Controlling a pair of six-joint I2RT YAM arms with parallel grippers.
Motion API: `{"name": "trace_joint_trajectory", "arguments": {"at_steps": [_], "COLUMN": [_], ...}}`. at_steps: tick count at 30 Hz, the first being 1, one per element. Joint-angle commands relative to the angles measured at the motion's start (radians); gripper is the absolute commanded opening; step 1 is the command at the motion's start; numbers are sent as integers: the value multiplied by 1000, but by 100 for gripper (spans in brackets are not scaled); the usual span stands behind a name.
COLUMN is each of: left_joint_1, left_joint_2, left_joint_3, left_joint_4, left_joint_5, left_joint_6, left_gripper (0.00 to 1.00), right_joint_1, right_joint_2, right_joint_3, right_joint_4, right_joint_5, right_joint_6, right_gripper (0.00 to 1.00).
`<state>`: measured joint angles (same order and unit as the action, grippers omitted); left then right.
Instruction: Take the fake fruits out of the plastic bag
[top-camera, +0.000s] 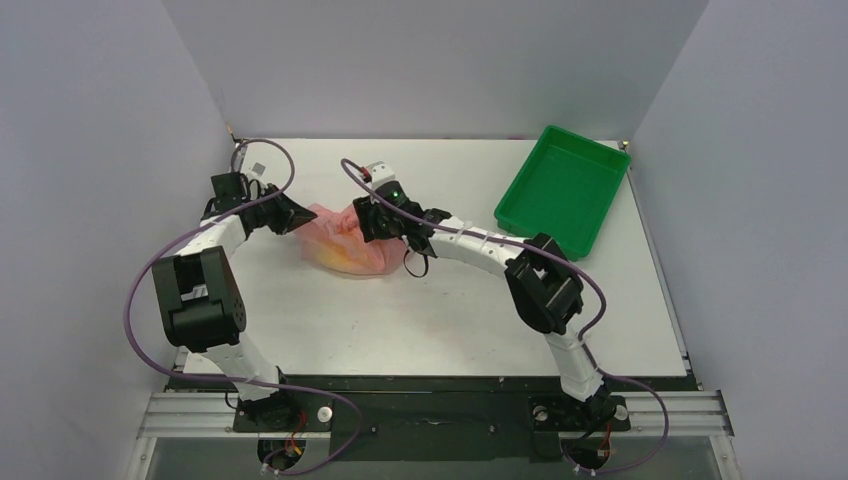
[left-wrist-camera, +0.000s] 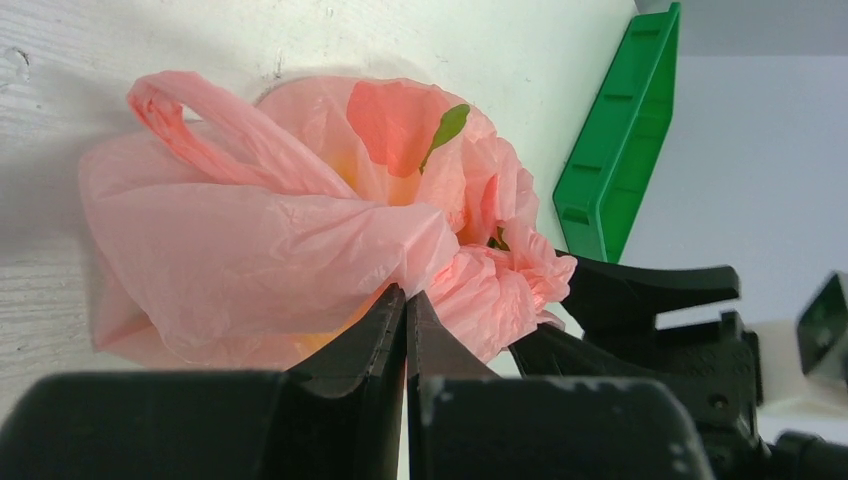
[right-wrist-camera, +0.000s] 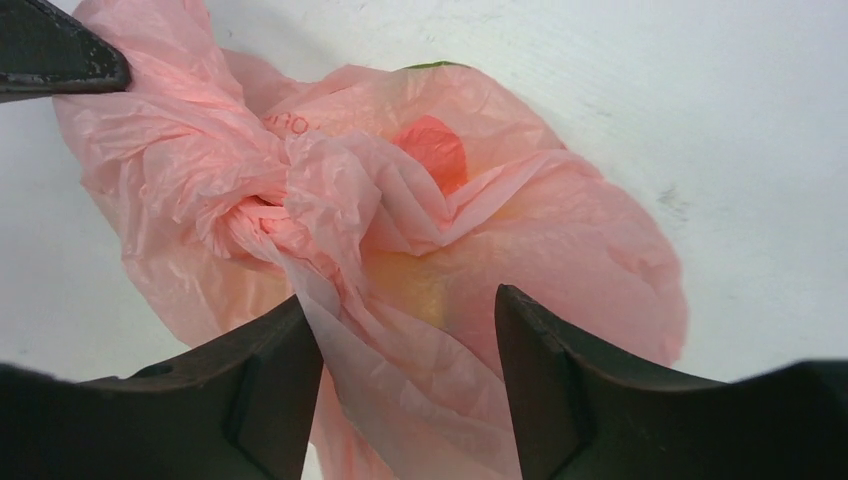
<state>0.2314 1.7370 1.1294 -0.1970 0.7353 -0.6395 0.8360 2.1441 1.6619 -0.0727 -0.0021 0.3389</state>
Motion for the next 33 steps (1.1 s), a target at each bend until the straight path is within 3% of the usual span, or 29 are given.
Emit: {"name": "trace_joint_trajectory", "arguments": {"at_steps": [1, 5, 17, 19, 22, 24, 28, 30, 33], "left_joint_1": [7, 7, -10, -18, -41, -66, -136, -173, -219], "left_joint_2": [-27, -32, -76, -106, -182, -236, -299, -290, -248], "left_joint_3": [-1, -5, 0, -1, -8, -13, -18, -3, 42], "left_joint_4": [41, 41, 3, -4, -9, -23, -57, -90, -156], "left_joint_5": [9, 13, -22, -46, -98, -162, -286, -320, -351], "left_joint_6": [9, 12, 59, 81, 129, 177, 252, 283, 336], "left_gripper": [0, 0, 0, 10, 38, 45, 47, 39, 41], "right_joint_1": [66, 98, 100, 95, 79, 69, 57, 55, 50], "right_joint_2": [-72, -20, 65, 77, 93, 91, 71, 54, 29], "right_joint_3": [92, 170, 286, 295, 306, 299, 275, 259, 234], "right_joint_4": [-123, -181, -215, -214, -209, -195, -173, -164, -134], "right_joint_5": [227, 293, 201, 189, 99, 63, 28, 17, -5], "right_joint_6": [-187, -229, -223, -211, -169, -148, -123, -113, -88], "right_gripper": [59, 61, 49, 47, 42, 40, 16, 3, 0]}}
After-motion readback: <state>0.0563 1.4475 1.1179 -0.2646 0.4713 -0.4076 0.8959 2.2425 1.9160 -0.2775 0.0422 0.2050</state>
